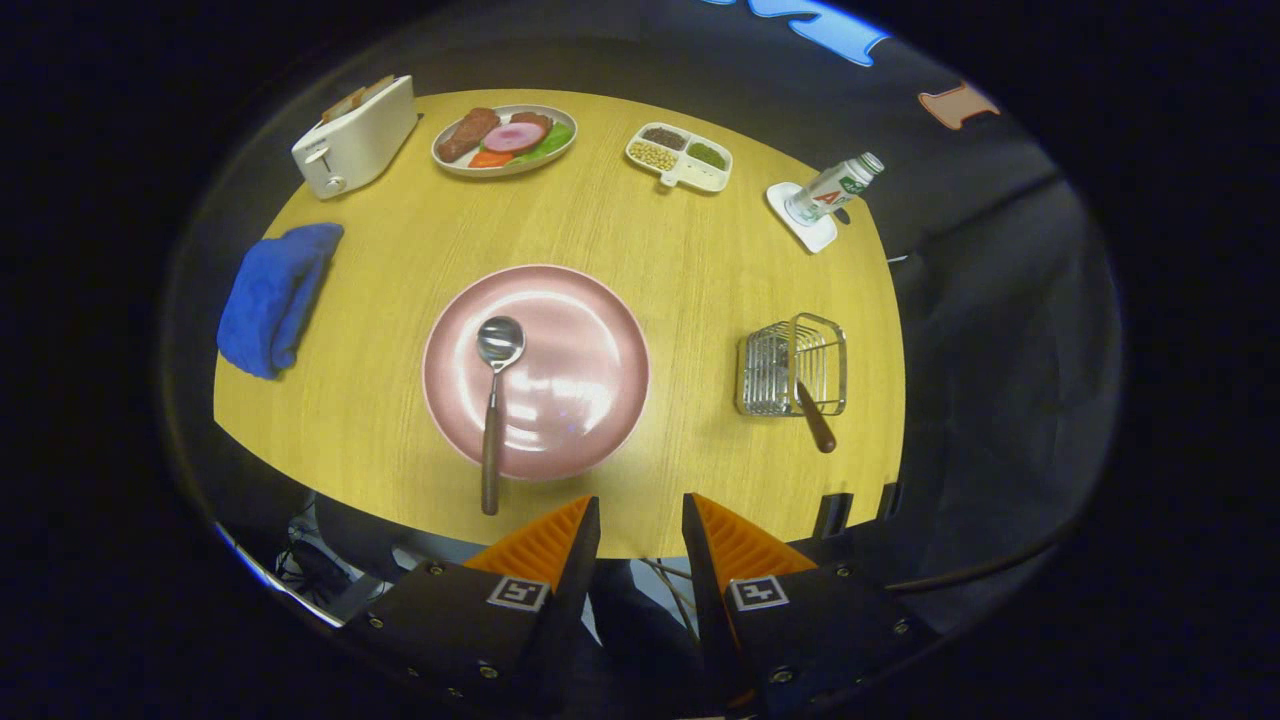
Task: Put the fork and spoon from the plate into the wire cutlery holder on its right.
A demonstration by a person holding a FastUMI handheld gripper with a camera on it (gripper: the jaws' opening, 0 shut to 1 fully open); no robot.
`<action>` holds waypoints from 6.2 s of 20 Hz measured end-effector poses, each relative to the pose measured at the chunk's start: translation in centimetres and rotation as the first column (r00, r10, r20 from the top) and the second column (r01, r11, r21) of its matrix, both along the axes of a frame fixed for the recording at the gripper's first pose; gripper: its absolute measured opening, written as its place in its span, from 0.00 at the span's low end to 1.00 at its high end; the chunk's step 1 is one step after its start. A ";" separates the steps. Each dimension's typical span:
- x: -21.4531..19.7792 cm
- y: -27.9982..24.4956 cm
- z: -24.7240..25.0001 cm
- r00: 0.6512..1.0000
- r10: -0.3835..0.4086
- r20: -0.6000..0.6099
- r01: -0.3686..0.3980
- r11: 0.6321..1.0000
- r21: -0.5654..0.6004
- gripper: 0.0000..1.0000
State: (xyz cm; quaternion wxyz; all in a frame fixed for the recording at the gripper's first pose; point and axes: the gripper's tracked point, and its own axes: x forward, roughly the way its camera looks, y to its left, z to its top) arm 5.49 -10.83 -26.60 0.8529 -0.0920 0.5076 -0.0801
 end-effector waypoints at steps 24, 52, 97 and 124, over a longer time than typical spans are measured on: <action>2.4 7.7 -11.3 0.995 0.008 -0.104 0.007 0.989 0.150 0.46; 1.9 3.9 -0.5 0.998 -0.058 0.002 0.057 0.991 0.120 0.02; 0.7 -18.3 -1.8 0.937 -0.270 -0.222 0.294 0.952 0.081 0.11; 4.2 -14.5 14.5 0.872 -0.209 0.444 0.208 0.977 0.051 0.46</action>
